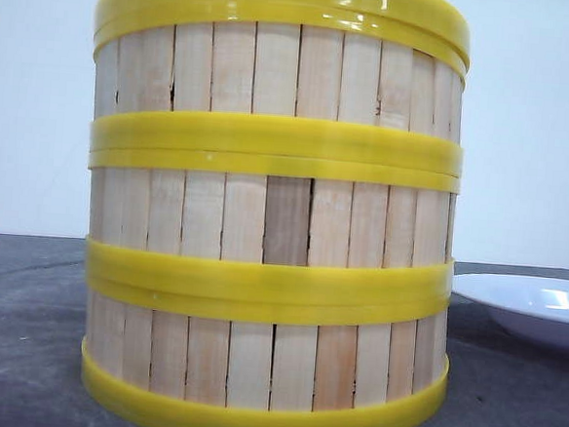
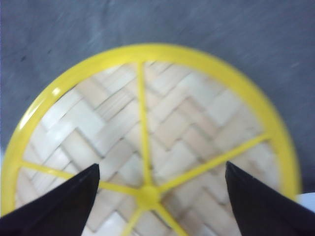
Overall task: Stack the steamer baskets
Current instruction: 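Lower the lid onto the top basket with the right gripper, then open the right gripper and withdraw it from the lid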
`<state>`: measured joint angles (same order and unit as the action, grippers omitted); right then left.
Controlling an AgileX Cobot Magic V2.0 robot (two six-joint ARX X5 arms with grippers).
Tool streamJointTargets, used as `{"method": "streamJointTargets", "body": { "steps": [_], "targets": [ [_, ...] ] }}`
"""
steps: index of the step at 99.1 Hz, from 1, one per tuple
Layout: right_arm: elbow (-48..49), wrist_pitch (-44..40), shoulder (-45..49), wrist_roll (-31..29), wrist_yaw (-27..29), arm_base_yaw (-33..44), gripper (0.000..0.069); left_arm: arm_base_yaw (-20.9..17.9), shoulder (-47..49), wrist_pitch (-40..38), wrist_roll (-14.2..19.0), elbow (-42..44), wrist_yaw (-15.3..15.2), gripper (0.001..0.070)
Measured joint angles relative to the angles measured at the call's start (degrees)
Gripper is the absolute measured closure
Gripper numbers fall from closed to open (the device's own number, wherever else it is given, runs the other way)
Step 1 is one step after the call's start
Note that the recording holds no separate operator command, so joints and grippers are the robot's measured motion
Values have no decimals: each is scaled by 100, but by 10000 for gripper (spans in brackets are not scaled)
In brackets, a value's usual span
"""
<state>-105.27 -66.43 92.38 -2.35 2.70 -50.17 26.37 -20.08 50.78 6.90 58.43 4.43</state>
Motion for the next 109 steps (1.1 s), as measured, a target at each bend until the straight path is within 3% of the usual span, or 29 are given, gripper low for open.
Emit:
{"method": "streamJointTargets", "body": {
  "steps": [42,70,109],
  "targets": [
    [-11,9,-2127,-127,1414,-496,188,0,0,-90,0,0,0,352],
    [39,-662,-2942,-507,2361,-916,188,0,0,-127,0,0,0,352],
    [2564,-221,-4468,-1550,2835,-1438,188,0,-92,-127,0,0,0,352]
  ]
}}
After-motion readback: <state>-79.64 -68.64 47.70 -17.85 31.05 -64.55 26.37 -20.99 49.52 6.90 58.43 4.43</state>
